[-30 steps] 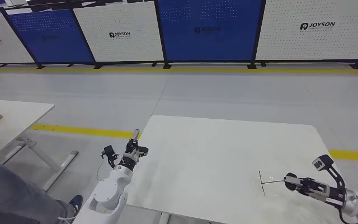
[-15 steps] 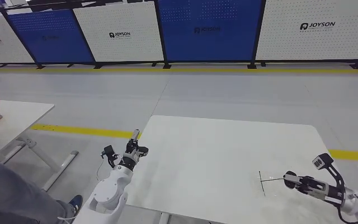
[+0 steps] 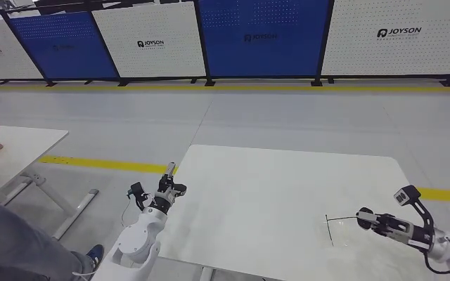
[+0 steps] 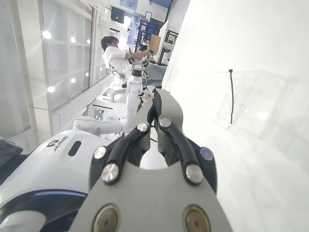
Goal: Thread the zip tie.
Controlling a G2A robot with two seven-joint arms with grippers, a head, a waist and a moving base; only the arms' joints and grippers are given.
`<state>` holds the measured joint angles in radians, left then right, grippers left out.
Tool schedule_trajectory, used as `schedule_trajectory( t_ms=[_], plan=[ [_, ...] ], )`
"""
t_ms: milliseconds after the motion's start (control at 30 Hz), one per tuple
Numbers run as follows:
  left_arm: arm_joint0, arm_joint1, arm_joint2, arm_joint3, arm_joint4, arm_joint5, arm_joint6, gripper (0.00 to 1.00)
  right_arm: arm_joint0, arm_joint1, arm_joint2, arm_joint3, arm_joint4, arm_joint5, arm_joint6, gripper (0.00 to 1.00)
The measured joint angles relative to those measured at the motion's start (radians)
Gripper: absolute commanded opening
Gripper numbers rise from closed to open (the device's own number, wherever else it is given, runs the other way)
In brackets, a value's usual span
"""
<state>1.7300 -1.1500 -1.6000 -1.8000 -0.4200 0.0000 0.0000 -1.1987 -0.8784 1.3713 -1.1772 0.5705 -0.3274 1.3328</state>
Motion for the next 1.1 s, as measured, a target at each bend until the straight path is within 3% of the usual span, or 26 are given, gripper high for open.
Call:
schedule_trajectory(
  t_ms=[233, 333, 433, 667, 1100],
  plan=[
    [0.000, 0.000, 0.000, 0.000, 0.000, 0.000, 0.000, 1.00, 0.000, 0.000, 0.000, 0.000, 0.000, 0.000, 0.000, 0.00],
    [0.000, 0.000, 0.000, 0.000, 0.000, 0.000, 0.000, 1.00, -0.015, -0.006, -0.015, -0.032, 0.017, 0.013, -0.036, 0.00],
    [0.000, 0.000, 0.000, 0.000, 0.000, 0.000, 0.000, 1.00, -0.039, -0.018, -0.044, -0.086, 0.048, 0.015, -0.092, 0.00],
    [0.000, 0.000, 0.000, 0.000, 0.000, 0.000, 0.000, 1.00, -0.096, -0.044, -0.120, -0.210, -0.021, -0.013, -0.345, 0.00],
    [0.000, 0.000, 0.000, 0.000, 0.000, 0.000, 0.000, 1.00, -0.096, -0.045, -0.120, -0.210, -0.020, -0.013, -0.346, 0.00]
  ],
)
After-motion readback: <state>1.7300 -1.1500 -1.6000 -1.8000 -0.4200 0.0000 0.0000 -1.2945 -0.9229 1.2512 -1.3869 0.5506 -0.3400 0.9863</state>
